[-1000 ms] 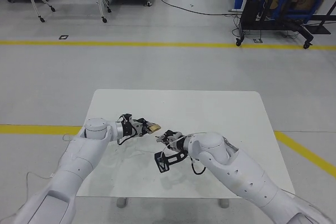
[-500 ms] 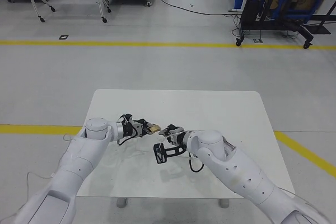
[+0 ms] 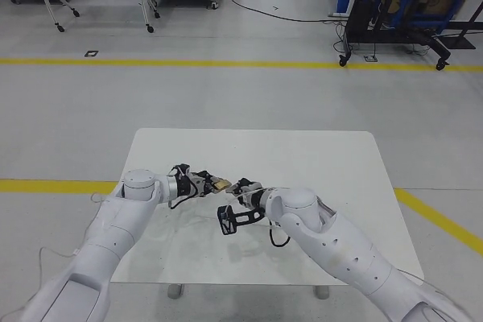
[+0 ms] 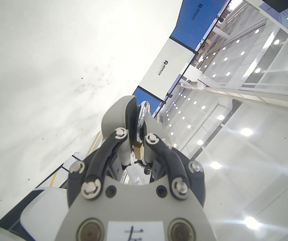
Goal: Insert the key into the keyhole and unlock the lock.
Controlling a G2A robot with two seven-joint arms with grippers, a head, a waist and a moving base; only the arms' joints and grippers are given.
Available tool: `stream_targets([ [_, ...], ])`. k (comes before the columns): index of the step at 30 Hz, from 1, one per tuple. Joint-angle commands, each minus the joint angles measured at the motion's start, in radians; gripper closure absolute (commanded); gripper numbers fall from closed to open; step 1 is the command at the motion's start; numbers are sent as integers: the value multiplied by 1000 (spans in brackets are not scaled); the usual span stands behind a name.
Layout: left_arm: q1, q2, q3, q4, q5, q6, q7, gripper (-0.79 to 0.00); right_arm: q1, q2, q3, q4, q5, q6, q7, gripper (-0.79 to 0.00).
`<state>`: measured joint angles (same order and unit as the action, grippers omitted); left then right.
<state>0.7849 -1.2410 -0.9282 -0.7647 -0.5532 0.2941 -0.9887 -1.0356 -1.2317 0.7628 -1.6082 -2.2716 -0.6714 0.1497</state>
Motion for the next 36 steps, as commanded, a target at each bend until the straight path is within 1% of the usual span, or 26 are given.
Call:
stream_targets([
  [1,-1,-1,-1,2,-2,4,-6,0,2,-3,-7,1,-4,-7,12,0],
  [7,-2,-3,-2,7,-2,4,-12,0,18,-17,-23,23,5,-15,49,0],
  [16,-5,-7,-3,15,-4,15,-26,0,28,-33,-42,19,3,-28,101,0],
  [22,-7,-10,-6,22,-13,20,-32,0,38,-46,-58,33,12,-30,116,0],
  [26,-4,-13,-11,23,-41,26,-62,0,48,-54,-60,49,13,-34,140,0],
  [31,-1,-13,-12,19,-39,21,-71,0,60,-59,-46,58,32,-45,133,0],
  [32,-2,-13,-13,19,-39,20,-72,0,61,-59,-40,62,43,-50,124,-18],
  [33,-2,-13,-15,19,-39,18,-72,0,62,-59,-33,64,59,-56,109,-459],
  [34,-2,-13,-16,19,-39,18,-72,0,63,-58,-30,65,63,-58,106,-785],
  [36,-2,-12,-21,20,-40,13,-71,0,63,-58,-30,65,63,-58,106,-785],
])
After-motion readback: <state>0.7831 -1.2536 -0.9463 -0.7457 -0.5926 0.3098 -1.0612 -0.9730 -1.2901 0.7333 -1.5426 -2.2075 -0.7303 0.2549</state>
